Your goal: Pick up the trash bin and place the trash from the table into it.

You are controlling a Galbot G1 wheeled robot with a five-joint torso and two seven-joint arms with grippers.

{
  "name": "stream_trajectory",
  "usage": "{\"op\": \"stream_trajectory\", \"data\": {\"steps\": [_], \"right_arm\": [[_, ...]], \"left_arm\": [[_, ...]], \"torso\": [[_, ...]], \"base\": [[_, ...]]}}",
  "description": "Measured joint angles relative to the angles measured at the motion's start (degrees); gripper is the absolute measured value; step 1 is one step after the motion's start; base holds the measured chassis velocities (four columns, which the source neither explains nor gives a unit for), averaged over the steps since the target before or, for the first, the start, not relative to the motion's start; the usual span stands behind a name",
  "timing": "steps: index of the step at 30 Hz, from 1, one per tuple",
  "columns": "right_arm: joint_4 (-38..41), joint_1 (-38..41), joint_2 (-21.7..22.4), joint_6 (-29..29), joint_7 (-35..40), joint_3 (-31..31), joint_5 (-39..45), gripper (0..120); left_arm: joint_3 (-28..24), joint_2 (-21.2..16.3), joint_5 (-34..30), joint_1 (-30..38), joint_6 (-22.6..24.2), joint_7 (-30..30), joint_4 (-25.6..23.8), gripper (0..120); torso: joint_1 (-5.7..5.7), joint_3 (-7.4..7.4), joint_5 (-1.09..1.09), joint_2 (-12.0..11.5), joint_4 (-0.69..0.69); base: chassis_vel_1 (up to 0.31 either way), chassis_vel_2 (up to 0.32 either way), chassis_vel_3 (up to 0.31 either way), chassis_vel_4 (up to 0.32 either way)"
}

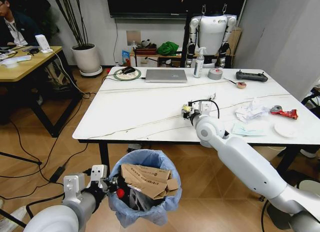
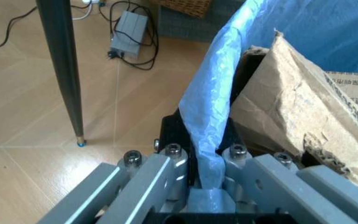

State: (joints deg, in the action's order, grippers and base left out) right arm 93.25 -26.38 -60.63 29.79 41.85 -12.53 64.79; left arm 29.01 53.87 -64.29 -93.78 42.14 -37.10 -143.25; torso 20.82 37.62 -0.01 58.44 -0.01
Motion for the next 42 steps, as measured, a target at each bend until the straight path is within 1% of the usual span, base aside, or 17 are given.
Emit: {"op": "stream_trajectory", "data": {"steps": [3,4,8,12,15,17,19,22,24,25,27,30,31,36,37,40,42], "right_arm": [[0.0,-0.1,0.4,0.2,0.1,0.0,-0.5,14],[0.0,-0.1,0.4,0.2,0.1,0.0,-0.5,14],[-0.2,-0.3,0.5,0.0,0.1,0.1,-1.3,0],[1.2,-0.6,1.3,-0.9,-0.5,0.5,-2.7,0],[6.3,-1.0,3.2,-2.4,-3.7,1.4,-3.4,0],[11.7,-1.7,5.3,-3.7,-8.1,2.0,-4.1,0],[13.5,-2.0,6.0,-4.2,-9.7,2.1,-4.2,0],[21.5,-4.0,9.1,-6.8,-19.0,2.7,-4.1,0],[28.0,-6.2,12.1,-8.2,-28.2,3.0,-4.0,0],[28.0,-6.2,12.1,-8.2,-28.2,3.0,-4.0,0],[33.4,-8.2,15.4,-9.0,-35.7,3.0,-4.1,0],[37.2,-9.7,18.0,-9.0,-41.1,2.3,-4.8,0],[37.2,-9.7,18.0,-9.0,-41.1,2.3,-4.8,0],[38.9,-11.9,22.1,-9.6,-52.4,1.8,-9.6,0],[38.9,-11.9,22.1,-9.6,-52.4,1.8,-9.6,0],[38.6,-13.7,24.6,-10.4,-59.9,1.9,-15.9,0],[38.9,-15.0,25.5,-10.5,-61.4,1.9,-18.1,0]], "left_arm": [[0.0,0.1,0.0,0.0,0.0,0.0,0.0,2],[0.0,0.1,0.0,0.0,0.0,0.0,0.0,2],[0.0,0.1,0.0,0.1,0.0,0.1,0.0,2],[0.2,0.1,0.0,0.1,0.0,0.1,0.0,2],[0.3,0.1,-0.1,0.1,0.0,0.0,0.0,2],[0.3,0.1,-0.1,0.2,0.0,0.0,0.0,2],[0.4,0.1,-0.2,0.3,0.0,0.0,0.0,2],[0.4,0.2,-0.2,0.4,0.0,-0.1,0.0,2],[0.3,0.3,-0.3,0.4,0.0,-0.1,0.0,2],[0.3,0.3,-0.3,0.4,0.0,-0.1,0.0,2],[0.4,0.4,-0.3,0.4,0.0,-0.1,0.0,2],[0.5,0.6,-0.3,0.5,0.0,-0.2,0.0,2],[0.5,0.6,-0.3,0.5,0.0,-0.2,0.0,2],[0.7,1.0,-0.8,0.7,0.0,-1.0,0.0,2],[0.7,1.0,-0.8,0.7,0.0,-1.0,0.0,2],[1.0,1.4,-1.2,0.6,0.0,-2.0,0.0,2],[1.1,1.5,-1.3,0.4,0.0,-2.5,0.0,2]], "torso": [[0.0,0.0,0.0,0.0,0.0],[0.0,0.0,0.0,0.0,0.0],[0.0,0.0,0.01,0.0,0.0],[0.0,0.0,0.02,0.0,0.0],[0.0,0.0,0.01,0.0,0.0],[0.0,0.0,0.01,0.0,0.0],[0.0,-0.01,0.0,0.0,0.0],[0.0,-0.01,0.01,0.0,0.0],[0.0,-0.01,0.01,0.0,0.0],[0.0,-0.01,0.01,0.0,0.0],[0.0,-0.01,0.01,0.0,-0.01],[0.0,-0.01,0.01,0.0,-0.01],[0.0,-0.01,0.01,0.0,-0.01],[0.0,-0.01,0.02,0.0,0.0],[0.0,-0.01,0.02,0.0,0.0],[0.0,-0.01,0.01,0.0,0.0],[0.0,0.0,0.02,0.0,-0.01]], "base": [[0.0,0.0,0.0,0.0],[0.0,0.0,0.0,0.0],[0.0,0.0,0.0,0.0],[0.0,0.0,0.0,0.0],[0.0,0.0,0.0,0.0],[0.0,0.0,0.0,0.0],[0.0,0.0,0.0,0.0],[0.0,0.0,0.0,0.0],[0.0,0.0,0.0,0.0],[0.0,0.0,0.0,0.0],[0.0,0.0,0.0,0.0],[0.0,0.0,0.0,0.0],[0.0,0.0,0.0,0.0],[0.0,0.0,0.0,0.0],[0.0,0.0,0.0,0.0],[0.0,0.0,0.0,0.0],[0.0,0.0,0.0,0.0]]}}
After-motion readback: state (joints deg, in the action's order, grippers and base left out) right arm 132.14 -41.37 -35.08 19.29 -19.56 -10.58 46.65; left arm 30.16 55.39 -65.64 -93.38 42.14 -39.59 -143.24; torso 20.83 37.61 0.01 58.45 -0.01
